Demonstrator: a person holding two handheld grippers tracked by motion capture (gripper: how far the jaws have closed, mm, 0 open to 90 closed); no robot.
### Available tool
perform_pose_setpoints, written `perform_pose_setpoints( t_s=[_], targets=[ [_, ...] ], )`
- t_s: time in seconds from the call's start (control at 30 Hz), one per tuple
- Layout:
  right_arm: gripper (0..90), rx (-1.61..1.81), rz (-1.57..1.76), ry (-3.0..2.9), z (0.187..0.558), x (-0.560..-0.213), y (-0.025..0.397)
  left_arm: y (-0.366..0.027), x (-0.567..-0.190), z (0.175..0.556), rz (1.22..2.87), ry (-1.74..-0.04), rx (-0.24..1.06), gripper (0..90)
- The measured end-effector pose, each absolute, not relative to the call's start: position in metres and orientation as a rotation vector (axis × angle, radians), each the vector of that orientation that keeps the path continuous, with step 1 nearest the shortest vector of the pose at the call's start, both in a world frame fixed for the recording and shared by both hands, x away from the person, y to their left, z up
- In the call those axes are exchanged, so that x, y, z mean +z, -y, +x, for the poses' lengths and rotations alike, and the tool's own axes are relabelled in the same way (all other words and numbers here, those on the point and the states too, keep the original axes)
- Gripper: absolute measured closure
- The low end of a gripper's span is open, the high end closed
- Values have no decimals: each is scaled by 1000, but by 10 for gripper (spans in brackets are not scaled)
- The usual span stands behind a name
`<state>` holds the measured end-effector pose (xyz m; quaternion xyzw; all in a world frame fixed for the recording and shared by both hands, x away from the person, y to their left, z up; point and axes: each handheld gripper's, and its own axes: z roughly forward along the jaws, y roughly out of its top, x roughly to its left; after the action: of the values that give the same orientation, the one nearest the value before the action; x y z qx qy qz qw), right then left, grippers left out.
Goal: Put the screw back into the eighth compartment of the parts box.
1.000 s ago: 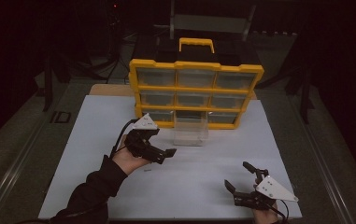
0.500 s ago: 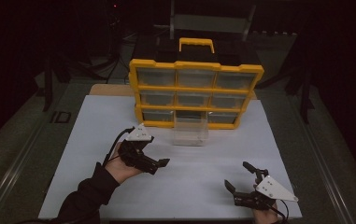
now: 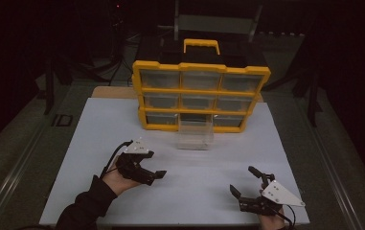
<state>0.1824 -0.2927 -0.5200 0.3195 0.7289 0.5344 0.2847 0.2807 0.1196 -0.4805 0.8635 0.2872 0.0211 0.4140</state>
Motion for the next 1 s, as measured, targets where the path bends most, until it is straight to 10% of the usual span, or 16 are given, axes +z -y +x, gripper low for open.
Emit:
perform_pose_setpoints(
  t_s=[1.0],
  targets=[
    [102,1429,850,-1957,183,-521,292,-136,-540,300,2321,-708,-13,687]
  ],
)
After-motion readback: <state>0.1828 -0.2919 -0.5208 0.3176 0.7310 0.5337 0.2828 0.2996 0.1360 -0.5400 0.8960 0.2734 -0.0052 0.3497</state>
